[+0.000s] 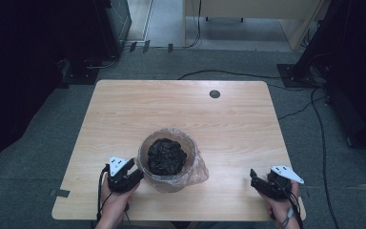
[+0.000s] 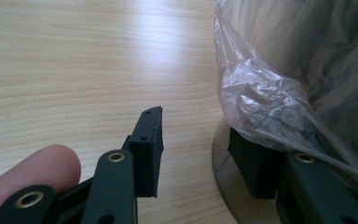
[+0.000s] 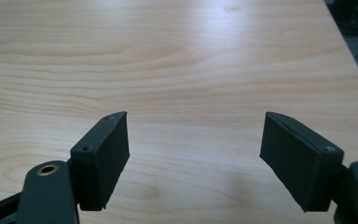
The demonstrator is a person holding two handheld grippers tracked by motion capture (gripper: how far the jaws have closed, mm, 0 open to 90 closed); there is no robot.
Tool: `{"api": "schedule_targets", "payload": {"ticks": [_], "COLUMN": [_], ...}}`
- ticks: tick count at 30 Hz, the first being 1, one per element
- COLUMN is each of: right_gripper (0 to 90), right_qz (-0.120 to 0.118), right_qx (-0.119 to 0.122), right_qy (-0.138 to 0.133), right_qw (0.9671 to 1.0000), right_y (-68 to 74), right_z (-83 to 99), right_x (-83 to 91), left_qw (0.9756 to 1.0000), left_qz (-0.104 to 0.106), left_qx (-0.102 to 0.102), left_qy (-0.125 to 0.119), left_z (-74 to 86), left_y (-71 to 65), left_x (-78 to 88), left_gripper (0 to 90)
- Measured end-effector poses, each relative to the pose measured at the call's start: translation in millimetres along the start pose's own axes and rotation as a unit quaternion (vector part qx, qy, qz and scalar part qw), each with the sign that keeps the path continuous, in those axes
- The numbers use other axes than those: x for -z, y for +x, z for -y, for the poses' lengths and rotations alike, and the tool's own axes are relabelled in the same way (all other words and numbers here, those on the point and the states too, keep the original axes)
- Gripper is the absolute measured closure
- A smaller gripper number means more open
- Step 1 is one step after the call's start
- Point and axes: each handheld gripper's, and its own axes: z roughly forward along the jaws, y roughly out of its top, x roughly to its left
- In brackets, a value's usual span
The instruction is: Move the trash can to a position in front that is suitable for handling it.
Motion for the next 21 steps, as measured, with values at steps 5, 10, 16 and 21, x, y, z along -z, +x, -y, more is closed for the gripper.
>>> {"api": "schedule_targets", "payload": {"ticks": [5, 10, 16, 21], "right_gripper": [24.0, 24.0, 24.2, 29.7], "right_qz": [-0.023, -0.047, -0.061, -0.064], "right_qx": [0.016, 0.034, 0.023, 0.009], "right_qy": [-0.012, -0.019, -0.023, -0.027], "right_qw": [0.9995, 0.9981, 0.9976, 0.9975], "right_y": [20.2, 44.9, 69.9, 95.2], "right_z": [-9.7, -17.0, -26.7, -34.6], "right_x": [0.0, -2.1, -11.3, -24.9], "left_qw": [1.0, 1.0, 1.0, 0.9999], "left_qz": [0.0, 0.004, 0.002, 0.008], "left_qx": [-0.002, -0.003, 0.004, 0.013], "left_qy": [0.0, 0.002, 0.0, -0.001], "left_z": [-0.8, -2.1, -9.5, -12.2], "left_y": [-5.2, -9.5, -11.5, -16.2], "left_x": [-3.7, -6.8, -12.9, -18.2], "left_gripper": [55.2, 55.1, 55.1, 55.3]}}
